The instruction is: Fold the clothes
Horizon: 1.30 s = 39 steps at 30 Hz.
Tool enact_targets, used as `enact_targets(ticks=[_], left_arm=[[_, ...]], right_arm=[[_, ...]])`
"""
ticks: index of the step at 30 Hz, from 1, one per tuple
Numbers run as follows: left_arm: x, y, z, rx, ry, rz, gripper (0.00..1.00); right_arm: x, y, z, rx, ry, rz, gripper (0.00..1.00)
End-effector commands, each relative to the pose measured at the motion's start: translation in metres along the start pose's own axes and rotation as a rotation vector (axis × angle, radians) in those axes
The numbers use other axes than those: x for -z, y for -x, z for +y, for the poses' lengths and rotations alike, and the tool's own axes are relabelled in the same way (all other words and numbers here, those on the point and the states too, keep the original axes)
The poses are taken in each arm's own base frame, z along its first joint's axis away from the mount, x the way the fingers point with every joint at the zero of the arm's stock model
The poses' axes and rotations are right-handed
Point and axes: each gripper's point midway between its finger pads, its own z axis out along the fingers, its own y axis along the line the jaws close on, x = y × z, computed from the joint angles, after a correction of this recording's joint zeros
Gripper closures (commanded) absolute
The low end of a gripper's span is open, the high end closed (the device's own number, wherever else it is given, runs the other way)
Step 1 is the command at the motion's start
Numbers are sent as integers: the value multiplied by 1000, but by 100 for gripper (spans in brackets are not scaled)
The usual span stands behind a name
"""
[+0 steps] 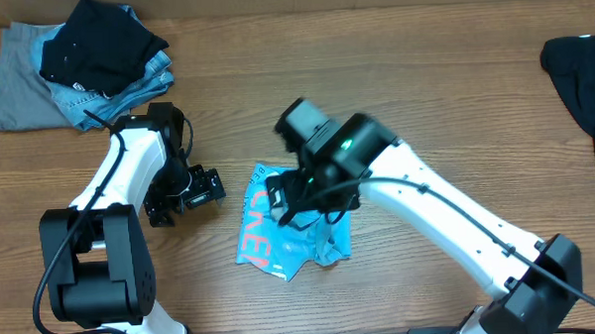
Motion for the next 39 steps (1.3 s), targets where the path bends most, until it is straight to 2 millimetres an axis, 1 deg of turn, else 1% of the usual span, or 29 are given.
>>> enact_targets(ticks=[1, 7, 11, 14, 16, 22, 25, 32, 34, 36, 37, 38, 39], left_arm=[[5, -1, 2, 7, 8, -21, 0], [5, -2, 3, 4, 10, -19, 0], [5, -1, 2, 3, 8, -23, 0], [5, -1, 2, 3, 9, -22, 0], [5, -1, 3, 3, 9, -22, 0], [5, -1, 2, 3, 9, -22, 0], [5, -1, 3, 3, 9, -20, 0], [5, -2, 3, 3, 11, -17, 0], [5, -2, 3, 3, 11, -17, 0], [5, -2, 3, 3, 11, -17, 0], [5, -2, 3, 3, 11, -17, 0], [5, -2, 3, 3, 11, -17, 0], [5, -2, 3, 3, 11, -17, 0]], right_arm=[[-10, 2, -21, -92, -146, -64, 0], [-29, 1, -25, -119, -176, -30, 3], [-44, 2, -14, -122, -125, 12, 7], [-51, 4, -8, -142, -99, 22, 10], [-56, 4, 0, -131, -69, 31, 11], [-70, 0, 17, -85, -55, 34, 12], [-79, -4, 13, -115, -105, 31, 12], [-118, -7, -5, -134, -214, 81, 11], [-125, -7, -11, -136, -247, 84, 11], [-127, -6, -15, -136, -268, 81, 16], [-126, -6, -17, -136, -277, 78, 25], [-125, -6, -19, -136, -287, 76, 40], [-123, -6, -20, -141, -296, 78, 50]])
